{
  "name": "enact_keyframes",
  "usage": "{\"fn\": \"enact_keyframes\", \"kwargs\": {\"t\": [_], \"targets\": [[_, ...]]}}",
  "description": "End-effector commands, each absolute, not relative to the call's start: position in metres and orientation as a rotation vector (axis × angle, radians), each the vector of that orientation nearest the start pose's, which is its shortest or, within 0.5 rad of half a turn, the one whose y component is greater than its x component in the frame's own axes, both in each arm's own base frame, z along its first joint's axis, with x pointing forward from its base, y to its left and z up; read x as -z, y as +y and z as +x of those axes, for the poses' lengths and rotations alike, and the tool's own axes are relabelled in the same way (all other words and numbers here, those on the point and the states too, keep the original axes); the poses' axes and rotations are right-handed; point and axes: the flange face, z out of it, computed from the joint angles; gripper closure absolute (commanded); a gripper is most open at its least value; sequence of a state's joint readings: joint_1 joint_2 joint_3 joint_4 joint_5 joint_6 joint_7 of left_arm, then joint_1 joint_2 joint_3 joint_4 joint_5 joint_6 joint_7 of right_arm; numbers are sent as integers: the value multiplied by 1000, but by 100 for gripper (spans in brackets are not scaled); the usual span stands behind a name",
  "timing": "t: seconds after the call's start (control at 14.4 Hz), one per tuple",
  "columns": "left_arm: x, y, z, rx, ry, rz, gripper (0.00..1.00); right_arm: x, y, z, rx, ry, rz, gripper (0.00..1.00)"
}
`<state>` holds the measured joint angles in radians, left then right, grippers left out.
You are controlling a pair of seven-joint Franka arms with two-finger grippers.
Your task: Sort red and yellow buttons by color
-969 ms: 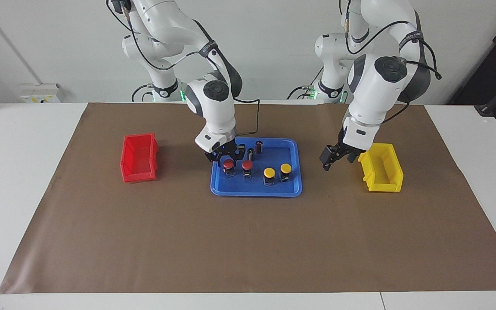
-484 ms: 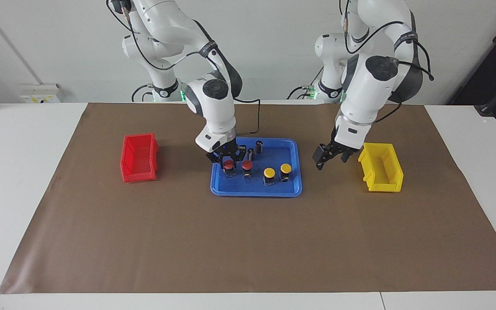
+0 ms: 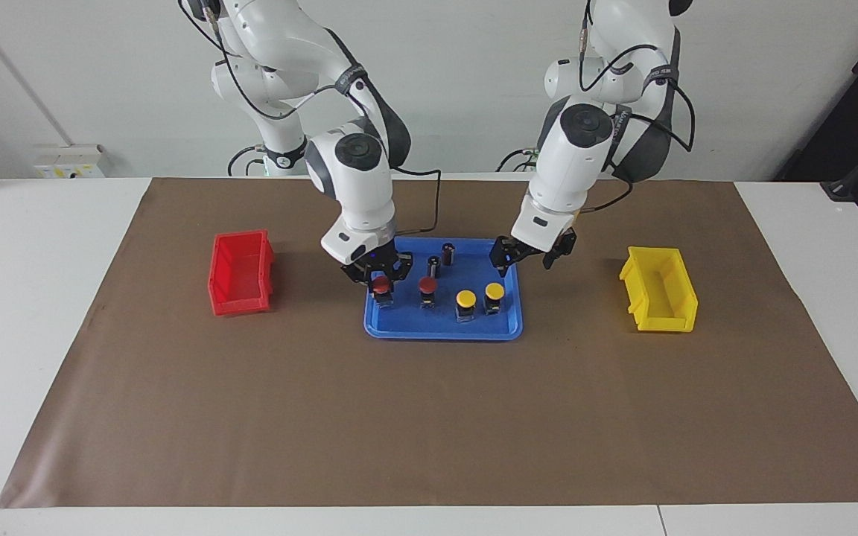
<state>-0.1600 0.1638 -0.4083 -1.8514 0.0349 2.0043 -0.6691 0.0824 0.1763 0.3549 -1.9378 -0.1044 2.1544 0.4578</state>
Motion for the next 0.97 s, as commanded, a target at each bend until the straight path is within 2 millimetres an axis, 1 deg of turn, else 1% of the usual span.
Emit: {"fn": "enact_keyframes", "kwargs": {"t": [0.0,0.07,0.14,0.21,0.28,0.35,0.42,0.48,0.55,0.69,0.83,0.9], "targets": [[-416,-323,511,-29,-132,-3129,1,-452,175,543,61,-120,-3203,93],[-414,-329,507,-29,-115,-3130,1,-462,142,538,49,-154,-3216,93],[-411,-331,506,-28,-114,-3132,1,-471,113,533,37,-176,-3191,93],[-409,-336,504,-22,-103,-3138,1,-473,84,524,-2,-207,-3150,93],[-401,-340,501,-31,-101,-3137,1,-469,60,512,-17,-220,-3116,93],[-397,-340,499,-26,-109,-3139,1,-460,39,500,-37,-234,-3096,93],[-390,-338,496,-26,-108,-3139,1,-456,20,493,-41,-256,-3094,93],[-383,-338,493,-27,-105,-3138,1,-450,8,488,-53,-245,-3095,94],[-379,-338,493,-34,-101,-3137,1,-449,7,484,-54,-235,-3100,94],[-380,-338,494,-22,-94,-3133,3,-438,0,476,-61,-221,-3107,94],[-383,-339,496,-8,-94,-3139,6,-423,-20,469,-90,-190,-3107,94],[-383,-340,497,1,-94,-3144,8,-418,-23,468,-74,-188,-3110,94]]}}
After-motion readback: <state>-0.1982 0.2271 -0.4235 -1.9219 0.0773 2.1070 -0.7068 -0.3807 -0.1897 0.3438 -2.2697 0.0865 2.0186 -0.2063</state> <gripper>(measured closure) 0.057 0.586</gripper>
